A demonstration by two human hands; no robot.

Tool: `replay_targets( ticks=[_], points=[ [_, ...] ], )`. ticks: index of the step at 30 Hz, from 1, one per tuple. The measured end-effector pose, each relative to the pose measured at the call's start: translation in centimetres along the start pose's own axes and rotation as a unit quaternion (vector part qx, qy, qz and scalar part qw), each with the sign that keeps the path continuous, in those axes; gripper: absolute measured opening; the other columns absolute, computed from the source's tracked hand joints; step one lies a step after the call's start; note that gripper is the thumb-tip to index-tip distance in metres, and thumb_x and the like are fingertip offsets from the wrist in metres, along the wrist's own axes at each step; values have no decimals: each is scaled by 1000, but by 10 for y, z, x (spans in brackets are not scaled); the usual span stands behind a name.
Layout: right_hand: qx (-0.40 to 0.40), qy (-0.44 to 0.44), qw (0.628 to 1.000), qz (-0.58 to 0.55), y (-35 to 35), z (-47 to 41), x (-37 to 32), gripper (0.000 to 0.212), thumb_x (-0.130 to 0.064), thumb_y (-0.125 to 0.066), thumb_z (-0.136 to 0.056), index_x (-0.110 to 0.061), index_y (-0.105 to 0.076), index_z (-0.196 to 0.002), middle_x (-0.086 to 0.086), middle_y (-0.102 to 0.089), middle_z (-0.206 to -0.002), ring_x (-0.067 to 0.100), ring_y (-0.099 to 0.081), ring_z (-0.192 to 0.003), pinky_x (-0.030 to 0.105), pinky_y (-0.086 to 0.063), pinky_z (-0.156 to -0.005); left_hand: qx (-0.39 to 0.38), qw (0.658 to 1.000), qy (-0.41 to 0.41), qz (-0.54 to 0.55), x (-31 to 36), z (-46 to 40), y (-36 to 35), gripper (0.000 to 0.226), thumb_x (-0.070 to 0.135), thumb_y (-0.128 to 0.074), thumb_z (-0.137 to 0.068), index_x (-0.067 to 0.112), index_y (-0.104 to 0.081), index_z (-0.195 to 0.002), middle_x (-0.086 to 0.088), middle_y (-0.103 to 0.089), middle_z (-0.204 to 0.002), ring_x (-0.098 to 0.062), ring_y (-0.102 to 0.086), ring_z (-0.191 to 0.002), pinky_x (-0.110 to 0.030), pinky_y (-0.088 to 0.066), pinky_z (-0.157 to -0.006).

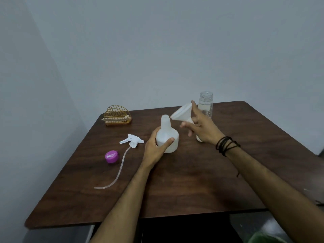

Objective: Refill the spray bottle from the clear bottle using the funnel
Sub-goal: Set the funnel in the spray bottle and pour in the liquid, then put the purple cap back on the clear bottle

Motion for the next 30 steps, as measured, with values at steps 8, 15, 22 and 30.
replay_targets(
  ticks=[8, 15, 22, 30],
  points=[
    [86, -26, 988, 122, 50, 51, 48, 43, -32, -76, -85, -19, -69, -125, 3, -76, -97, 4, -64, -52, 18, -55, -64, 4, 1000, 8, -15, 4, 4, -2, 77, 68, -73, -71, 47, -40, -138, 37, -47, -117, 11, -49, -106, -9, -41, -76],
    [141, -64, 965, 211, 74, 53, 61, 18, -42, -80, -74, -25, -74, -76, -13, -67, -67, 5, -63, -65, 25, -48, -56, -2, 1000, 16, -22, 2, 3, -4, 80, 58, -76, -78, 36, -39, -146, 17, -47, -131, -7, -50, -116, -14, -45, -82],
    [69, -167, 939, 293, 59, 44, 93, 21, -43, -74, -72, -27, -62, -69, -10, -63, -70, 17, -63, -73, 23, -34, -52, -8, 999, 23, -23, -2, 1, -5, 82, 59, -76, -77, 35, -39, -147, 13, -49, -137, -10, -49, -122, -24, -48, -90],
    [279, 30, 890, 358, 43, 61, 50, 46, -38, -79, -70, -16, -63, -107, 8, -54, -104, 27, -49, -91, 37, -44, -73, -10, 999, 31, -39, 1, 4, -5, 91, 60, -76, -77, 30, -34, -152, 6, -44, -151, -16, -46, -132, -41, -49, -106]
  ],
)
Point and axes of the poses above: each hand's wrist, its own z-axis away from the middle knuckle, its own y-axis out of the back of the hand, x = y × z, the point moved 8 cm from there along -z, towards the middle knuckle
